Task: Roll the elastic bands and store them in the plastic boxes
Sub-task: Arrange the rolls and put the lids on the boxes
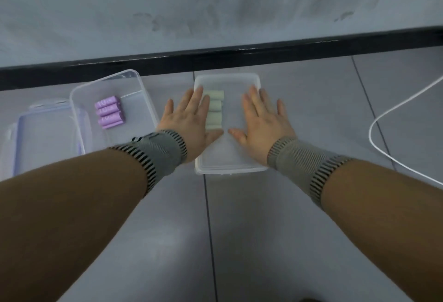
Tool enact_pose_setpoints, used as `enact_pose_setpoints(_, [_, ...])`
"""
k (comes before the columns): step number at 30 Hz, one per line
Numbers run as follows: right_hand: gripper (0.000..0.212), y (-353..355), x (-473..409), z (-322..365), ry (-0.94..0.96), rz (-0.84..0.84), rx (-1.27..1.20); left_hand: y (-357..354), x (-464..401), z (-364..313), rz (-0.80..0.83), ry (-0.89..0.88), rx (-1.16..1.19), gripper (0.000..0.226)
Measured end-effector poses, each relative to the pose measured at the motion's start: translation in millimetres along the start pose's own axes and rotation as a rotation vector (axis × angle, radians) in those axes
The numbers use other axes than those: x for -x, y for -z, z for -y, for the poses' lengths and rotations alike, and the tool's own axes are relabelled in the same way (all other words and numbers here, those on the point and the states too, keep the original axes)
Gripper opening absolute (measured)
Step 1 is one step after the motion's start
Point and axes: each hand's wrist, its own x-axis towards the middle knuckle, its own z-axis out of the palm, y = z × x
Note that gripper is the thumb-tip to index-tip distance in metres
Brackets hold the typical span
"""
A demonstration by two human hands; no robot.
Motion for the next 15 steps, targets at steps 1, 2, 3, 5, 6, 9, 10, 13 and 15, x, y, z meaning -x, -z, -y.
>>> enact_pose_setpoints(1, [0.082,-2.6,15.6,3.1,0.056,0.006,0.012,-4.1,14.7,-1.4,0.017,-0.047,-0.037,0.085])
enact_pose_setpoints(2, [0.085,-5.1,30.9,5.0,0.097,0.027,0.030,-8.5,29.0,-2.3,0.044,-0.088,-0.074,0.088])
enact_pose_setpoints(3, [0.087,-7.4,43.9,5.8,0.125,0.058,0.054,-12.7,41.8,-2.9,0.080,-0.116,-0.106,0.092])
enact_pose_setpoints(5, [0.088,-13.1,59.7,3.6,0.152,0.115,0.103,-20.5,56.6,-3.3,0.147,-0.125,-0.136,0.094])
enact_pose_setpoints(6, [0.086,-15.1,62.9,1.4,0.157,0.135,0.118,-22.8,58.6,-3.3,0.157,-0.116,-0.135,0.093])
enact_pose_setpoints(9, [0.075,-16.6,59.1,-6.5,0.163,0.152,0.136,-22.4,53.7,-5.4,0.143,-0.100,-0.138,0.084])
enact_pose_setpoints(10, [0.071,-15.8,55.6,-8.8,0.161,0.149,0.134,-21.4,50.9,-6.5,0.141,-0.099,-0.140,0.081])
enact_pose_setpoints(13, [0.066,-9.5,42.2,-15.2,0.154,0.143,0.130,-16.3,38.8,-8.7,0.146,-0.080,-0.121,0.076])
enact_pose_setpoints(15, [0.065,-6.0,32.1,-18.4,0.150,0.146,0.121,-12.4,29.3,-8.0,0.146,-0.064,-0.102,0.075])
